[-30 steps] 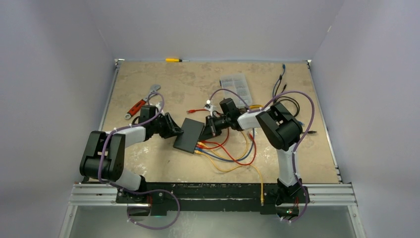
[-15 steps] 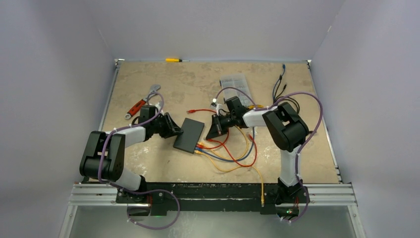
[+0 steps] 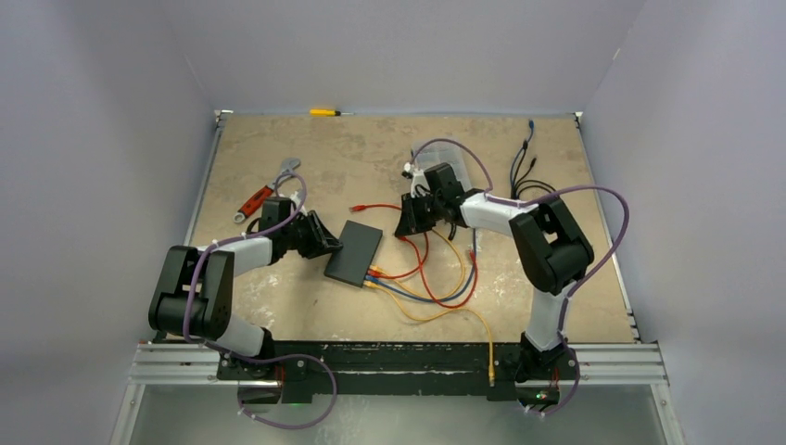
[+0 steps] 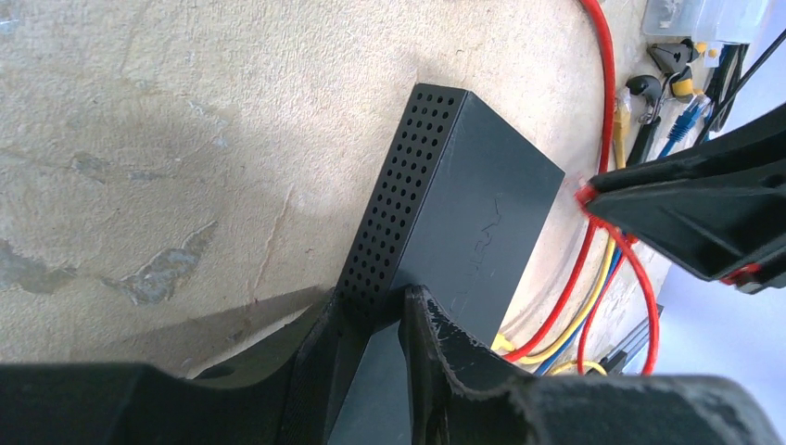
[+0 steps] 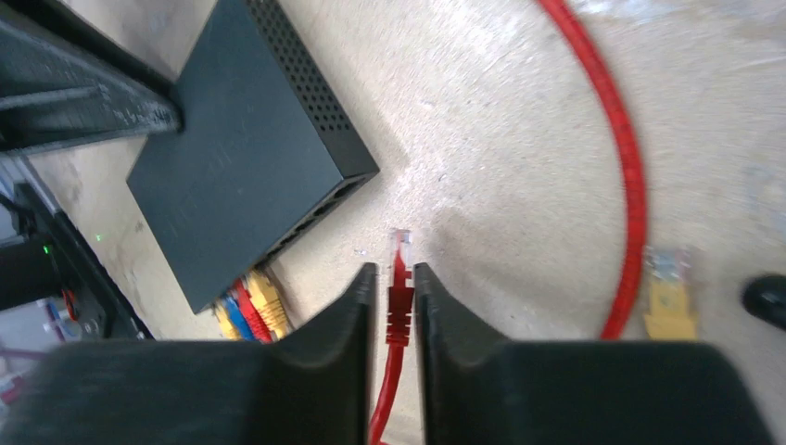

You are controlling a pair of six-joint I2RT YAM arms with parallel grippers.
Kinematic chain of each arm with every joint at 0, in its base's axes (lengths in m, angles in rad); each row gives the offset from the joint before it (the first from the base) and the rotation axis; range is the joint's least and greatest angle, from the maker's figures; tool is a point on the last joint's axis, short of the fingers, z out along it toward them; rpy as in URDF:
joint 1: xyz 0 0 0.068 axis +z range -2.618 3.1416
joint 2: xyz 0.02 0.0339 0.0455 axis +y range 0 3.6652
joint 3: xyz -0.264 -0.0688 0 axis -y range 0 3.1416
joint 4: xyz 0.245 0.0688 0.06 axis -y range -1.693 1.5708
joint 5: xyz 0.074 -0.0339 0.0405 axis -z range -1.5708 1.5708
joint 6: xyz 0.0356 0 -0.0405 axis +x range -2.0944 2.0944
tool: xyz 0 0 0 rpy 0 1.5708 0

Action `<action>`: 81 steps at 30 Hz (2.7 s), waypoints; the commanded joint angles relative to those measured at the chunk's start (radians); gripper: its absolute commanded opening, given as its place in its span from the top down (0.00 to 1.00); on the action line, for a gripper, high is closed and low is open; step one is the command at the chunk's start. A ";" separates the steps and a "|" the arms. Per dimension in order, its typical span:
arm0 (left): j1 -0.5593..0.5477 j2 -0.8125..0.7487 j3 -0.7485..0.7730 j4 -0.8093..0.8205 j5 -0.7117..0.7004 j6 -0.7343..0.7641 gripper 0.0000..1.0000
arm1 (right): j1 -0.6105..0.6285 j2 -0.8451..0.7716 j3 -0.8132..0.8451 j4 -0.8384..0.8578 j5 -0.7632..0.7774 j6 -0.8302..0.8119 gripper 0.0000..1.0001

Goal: Pull the plug from the switch port
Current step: Pull the connector from the switch port, then pick up the connector from the center of the board.

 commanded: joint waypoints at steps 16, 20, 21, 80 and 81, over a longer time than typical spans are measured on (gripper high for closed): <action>0.005 0.061 -0.041 -0.107 -0.136 0.061 0.69 | 0.047 -0.182 0.017 -0.228 0.267 -0.058 0.44; 0.005 0.069 -0.042 -0.096 -0.129 0.058 0.69 | 0.047 -0.193 -0.006 -0.227 0.225 -0.046 0.43; 0.005 0.070 -0.043 -0.095 -0.128 0.060 0.69 | 0.047 -0.195 -0.014 -0.222 0.213 -0.044 0.44; 0.005 0.050 -0.064 -0.088 -0.112 0.059 0.68 | 0.069 -0.120 -0.046 -0.067 -0.055 0.042 1.00; 0.005 0.050 -0.063 -0.087 -0.112 0.058 0.68 | 0.068 -0.125 -0.042 -0.068 -0.053 0.042 1.00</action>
